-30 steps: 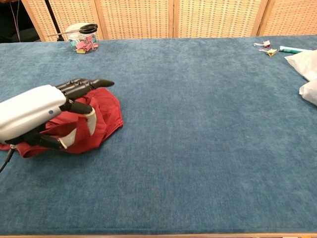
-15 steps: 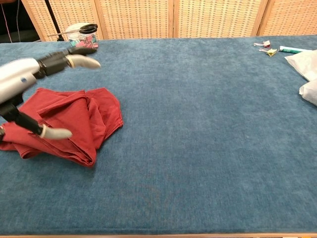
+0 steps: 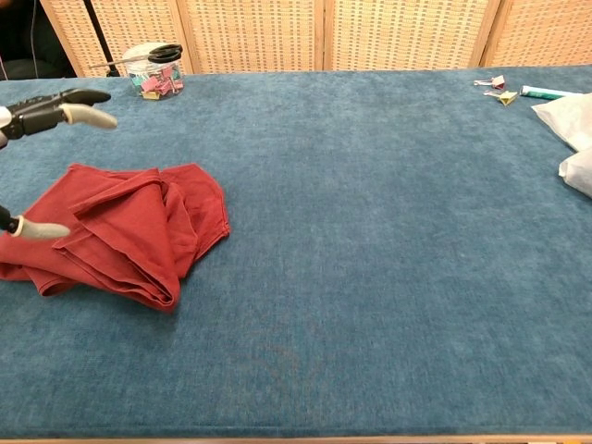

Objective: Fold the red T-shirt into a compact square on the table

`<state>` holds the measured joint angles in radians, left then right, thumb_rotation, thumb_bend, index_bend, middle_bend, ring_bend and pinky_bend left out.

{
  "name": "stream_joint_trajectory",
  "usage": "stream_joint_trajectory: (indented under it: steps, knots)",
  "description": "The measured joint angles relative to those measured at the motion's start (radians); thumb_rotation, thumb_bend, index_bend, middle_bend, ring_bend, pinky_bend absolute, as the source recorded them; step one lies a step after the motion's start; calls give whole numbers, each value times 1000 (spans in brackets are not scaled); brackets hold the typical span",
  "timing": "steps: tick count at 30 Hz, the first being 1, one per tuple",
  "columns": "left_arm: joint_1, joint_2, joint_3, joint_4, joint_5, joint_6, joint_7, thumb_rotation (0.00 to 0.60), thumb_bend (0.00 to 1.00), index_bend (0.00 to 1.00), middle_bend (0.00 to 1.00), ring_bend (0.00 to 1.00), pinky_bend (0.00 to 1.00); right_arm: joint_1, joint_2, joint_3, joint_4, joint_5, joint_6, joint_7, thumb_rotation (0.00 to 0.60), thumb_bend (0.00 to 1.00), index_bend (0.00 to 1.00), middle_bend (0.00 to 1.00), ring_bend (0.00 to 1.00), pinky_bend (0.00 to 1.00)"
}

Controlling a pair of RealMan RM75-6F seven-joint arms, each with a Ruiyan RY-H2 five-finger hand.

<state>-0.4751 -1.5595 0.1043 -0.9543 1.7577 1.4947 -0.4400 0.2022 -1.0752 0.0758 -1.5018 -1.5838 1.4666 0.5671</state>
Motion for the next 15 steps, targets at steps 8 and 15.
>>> stream_joint_trajectory:
  steps: [8, 15]
  knots:
    - [38, -55, 18, 133, -10, 8, -89, 600, 16, 226, 0, 0, 0, 1, -1, 0, 1, 2, -2, 1, 600, 0, 0, 0, 0, 0]
    - [38, -90, 17, 173, -11, -4, -107, 600, 55, 264, 0, 0, 0, 0, 1, 1, 1, 4, -2, 8, 600, 0, 0, 0, 0, 0]
